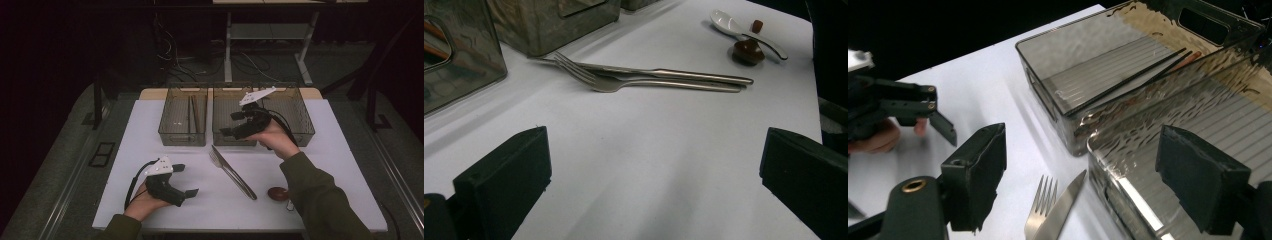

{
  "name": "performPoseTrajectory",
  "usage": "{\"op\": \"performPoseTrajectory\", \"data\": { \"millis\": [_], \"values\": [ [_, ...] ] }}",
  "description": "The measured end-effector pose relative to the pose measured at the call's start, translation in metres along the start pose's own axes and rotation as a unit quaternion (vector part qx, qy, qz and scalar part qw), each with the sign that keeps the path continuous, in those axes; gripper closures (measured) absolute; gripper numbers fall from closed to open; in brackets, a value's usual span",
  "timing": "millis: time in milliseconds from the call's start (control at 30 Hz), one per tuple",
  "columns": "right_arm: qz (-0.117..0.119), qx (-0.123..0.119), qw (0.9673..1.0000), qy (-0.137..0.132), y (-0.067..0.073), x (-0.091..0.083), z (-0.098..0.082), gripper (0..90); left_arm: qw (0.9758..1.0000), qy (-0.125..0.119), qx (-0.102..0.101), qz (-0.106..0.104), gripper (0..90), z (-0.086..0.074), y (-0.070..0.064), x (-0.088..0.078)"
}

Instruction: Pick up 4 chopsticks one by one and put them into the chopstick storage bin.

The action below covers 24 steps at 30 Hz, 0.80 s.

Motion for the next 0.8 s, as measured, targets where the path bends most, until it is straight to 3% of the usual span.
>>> {"op": "performPoseTrajectory", "data": {
  "millis": [167, 400, 800],
  "values": [
    [-0.002, -0.007, 1.0000, -0.002, 0.006, -0.010, -0.014, 20.0, 1.0000, -0.001, 0.000, 0.001, 0.0, 0.000, 0.000, 0.000],
    [-0.023, -0.011, 0.9997, 0.001, 0.012, -0.028, -0.044, 20.1, 1.0000, -0.001, 0.001, 0.001, 0.0, 0.000, 0.000, 0.001],
    [-0.043, 0.016, 0.9989, -0.009, 0.017, -0.059, -0.085, 22.4, 1.0000, 0.002, 0.003, 0.001, 0.0, 0.000, -0.001, 0.001]
  ]
}}
Point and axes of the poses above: each handheld gripper's, and its own axes: x roughly forward along the jaws, z roughly out of its top, y roughly to its left, the point moved 2 cm from there along x, roughly forward along the jaws, and after that the axes turned 11 degrees about z, right-handed, at the moved point
